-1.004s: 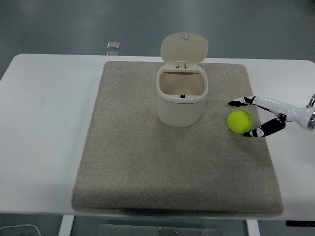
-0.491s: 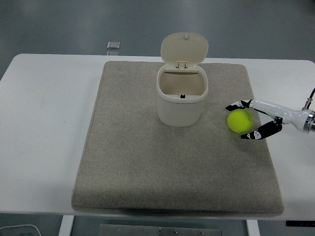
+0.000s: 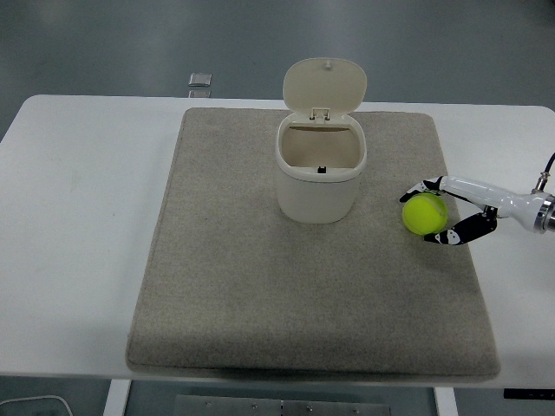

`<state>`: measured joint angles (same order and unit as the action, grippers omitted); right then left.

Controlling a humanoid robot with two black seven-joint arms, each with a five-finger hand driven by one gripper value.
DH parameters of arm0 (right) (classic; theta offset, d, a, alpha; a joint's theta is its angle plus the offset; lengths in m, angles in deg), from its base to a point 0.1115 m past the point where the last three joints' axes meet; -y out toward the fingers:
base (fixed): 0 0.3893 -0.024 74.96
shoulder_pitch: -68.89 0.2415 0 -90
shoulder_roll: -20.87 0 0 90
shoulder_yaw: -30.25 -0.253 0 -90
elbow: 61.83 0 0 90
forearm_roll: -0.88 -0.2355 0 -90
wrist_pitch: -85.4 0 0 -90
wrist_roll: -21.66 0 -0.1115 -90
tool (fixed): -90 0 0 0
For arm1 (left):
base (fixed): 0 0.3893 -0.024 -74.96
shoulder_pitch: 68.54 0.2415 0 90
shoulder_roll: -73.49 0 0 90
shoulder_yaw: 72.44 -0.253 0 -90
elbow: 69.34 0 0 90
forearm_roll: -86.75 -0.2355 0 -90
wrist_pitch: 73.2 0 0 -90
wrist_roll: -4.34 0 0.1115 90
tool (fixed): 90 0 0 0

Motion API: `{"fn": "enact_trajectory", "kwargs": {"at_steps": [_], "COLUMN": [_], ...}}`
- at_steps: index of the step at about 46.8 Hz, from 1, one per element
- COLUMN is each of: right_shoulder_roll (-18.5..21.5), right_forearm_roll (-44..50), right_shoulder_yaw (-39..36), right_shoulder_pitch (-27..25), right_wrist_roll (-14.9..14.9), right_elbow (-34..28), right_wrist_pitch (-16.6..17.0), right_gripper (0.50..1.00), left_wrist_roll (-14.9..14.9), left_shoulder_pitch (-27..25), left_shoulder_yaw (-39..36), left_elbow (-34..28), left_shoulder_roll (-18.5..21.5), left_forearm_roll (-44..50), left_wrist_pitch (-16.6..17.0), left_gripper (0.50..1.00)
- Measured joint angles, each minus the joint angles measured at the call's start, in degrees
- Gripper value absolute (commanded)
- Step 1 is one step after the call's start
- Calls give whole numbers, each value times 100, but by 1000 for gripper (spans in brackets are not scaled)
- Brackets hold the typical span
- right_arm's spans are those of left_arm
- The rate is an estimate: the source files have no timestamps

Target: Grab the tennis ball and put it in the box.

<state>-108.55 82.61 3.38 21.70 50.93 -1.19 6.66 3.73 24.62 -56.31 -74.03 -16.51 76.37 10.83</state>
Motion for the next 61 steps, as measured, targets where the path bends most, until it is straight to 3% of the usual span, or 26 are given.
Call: {"fn": "enact_trajectory", "kwargs": {"at_steps": [6, 17, 29, 33, 49, 61], "right_shoulder_roll": [-48, -60, -98, -83, 443, 903], "right_forearm_roll": [-86, -339, -790, -879, -941, -922], "right_shoulder_yaw": [-106, -217, -944, -1035, -1084, -1087], "right_shoulder_pitch": [65, 231, 346, 419, 846, 1124], "right_wrist_roll": [1, 98, 116, 116, 74, -203], "right_elbow": [15, 232, 408, 515, 723, 596], "right_wrist_pitch": [57, 351, 1287, 1458, 1508, 1432], "right_gripper": [500, 500, 500, 500, 500, 500], "left_wrist_roll": [0, 1, 2, 2, 2, 1], "left_shoulder_pitch": [-2, -4, -2, -1, -3, -2], "left_shoulder_yaw": [-3, -2, -3, -4, -4, -2], "left_elbow": [0, 4, 3, 3, 3, 3], "left_shoulder_roll": [0, 0, 0, 0, 0, 0], "left_forearm_roll": [0, 0, 0, 0, 0, 0], "left_wrist_pitch": [0, 0, 0, 1, 0, 0], "left_gripper": [992, 992, 992, 992, 992, 992]}}
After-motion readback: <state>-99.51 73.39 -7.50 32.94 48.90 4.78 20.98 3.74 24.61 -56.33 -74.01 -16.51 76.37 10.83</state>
